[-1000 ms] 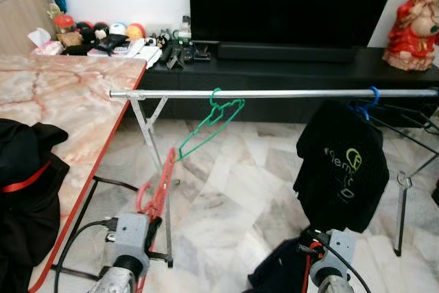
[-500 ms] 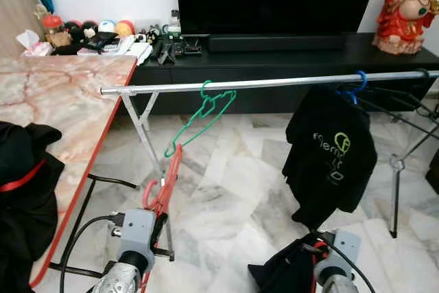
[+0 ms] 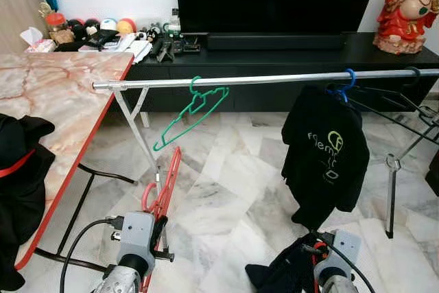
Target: Hang hanger
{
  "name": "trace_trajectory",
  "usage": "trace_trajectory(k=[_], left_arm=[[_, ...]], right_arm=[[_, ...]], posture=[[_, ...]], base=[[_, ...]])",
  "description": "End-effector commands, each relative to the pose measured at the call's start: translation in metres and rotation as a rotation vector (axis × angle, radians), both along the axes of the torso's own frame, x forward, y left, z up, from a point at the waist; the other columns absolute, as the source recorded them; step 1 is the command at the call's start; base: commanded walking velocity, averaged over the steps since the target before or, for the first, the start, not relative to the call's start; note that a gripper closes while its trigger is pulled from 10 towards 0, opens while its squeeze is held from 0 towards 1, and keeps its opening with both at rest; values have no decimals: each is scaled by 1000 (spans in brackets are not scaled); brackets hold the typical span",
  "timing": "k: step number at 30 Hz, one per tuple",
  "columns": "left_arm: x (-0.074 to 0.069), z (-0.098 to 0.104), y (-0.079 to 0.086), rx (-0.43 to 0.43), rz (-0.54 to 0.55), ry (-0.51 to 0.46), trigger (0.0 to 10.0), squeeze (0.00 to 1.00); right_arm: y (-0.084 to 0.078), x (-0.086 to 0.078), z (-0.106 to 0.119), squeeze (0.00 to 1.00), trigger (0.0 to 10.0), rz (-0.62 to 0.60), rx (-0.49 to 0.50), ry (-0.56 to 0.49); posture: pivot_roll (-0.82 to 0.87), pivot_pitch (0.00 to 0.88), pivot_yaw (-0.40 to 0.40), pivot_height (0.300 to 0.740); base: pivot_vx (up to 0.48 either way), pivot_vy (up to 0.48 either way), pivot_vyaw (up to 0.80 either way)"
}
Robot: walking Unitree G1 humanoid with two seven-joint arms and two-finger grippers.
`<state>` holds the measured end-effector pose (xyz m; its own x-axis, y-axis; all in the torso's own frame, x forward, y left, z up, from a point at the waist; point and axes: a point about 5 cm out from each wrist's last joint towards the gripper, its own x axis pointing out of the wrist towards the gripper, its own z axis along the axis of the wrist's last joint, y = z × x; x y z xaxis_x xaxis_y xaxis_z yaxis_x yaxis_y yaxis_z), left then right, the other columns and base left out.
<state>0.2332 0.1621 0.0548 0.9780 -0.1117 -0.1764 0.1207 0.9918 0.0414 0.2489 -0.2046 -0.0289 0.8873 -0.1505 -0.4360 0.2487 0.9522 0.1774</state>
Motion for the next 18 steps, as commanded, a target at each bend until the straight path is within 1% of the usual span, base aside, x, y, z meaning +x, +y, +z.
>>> trace_trajectory(k=[1,7,12,18], left_arm=[[-1,-2,4,2,17,16,10000,0],[-4,-9,3,1,8,54,10000,0],[-4,-8,4,-3,14,45,10000,0],[-3,-6,5,-6,22,36,10000,0]], right_arm=[[0,6,5,0,10000,1,-6,-27],[0,7,6,0,10000,2,-6,-30],[0,7,6,0,10000,3,-5,-31],[1,7,6,0,10000,4,-4,-32]], posture=[[27,38,7,740],[26,38,7,740],[29,40,8,740],[29,39,8,740]], base=[[0,0,0],[0,0,0],[0,0,0],[-255,0,0]])
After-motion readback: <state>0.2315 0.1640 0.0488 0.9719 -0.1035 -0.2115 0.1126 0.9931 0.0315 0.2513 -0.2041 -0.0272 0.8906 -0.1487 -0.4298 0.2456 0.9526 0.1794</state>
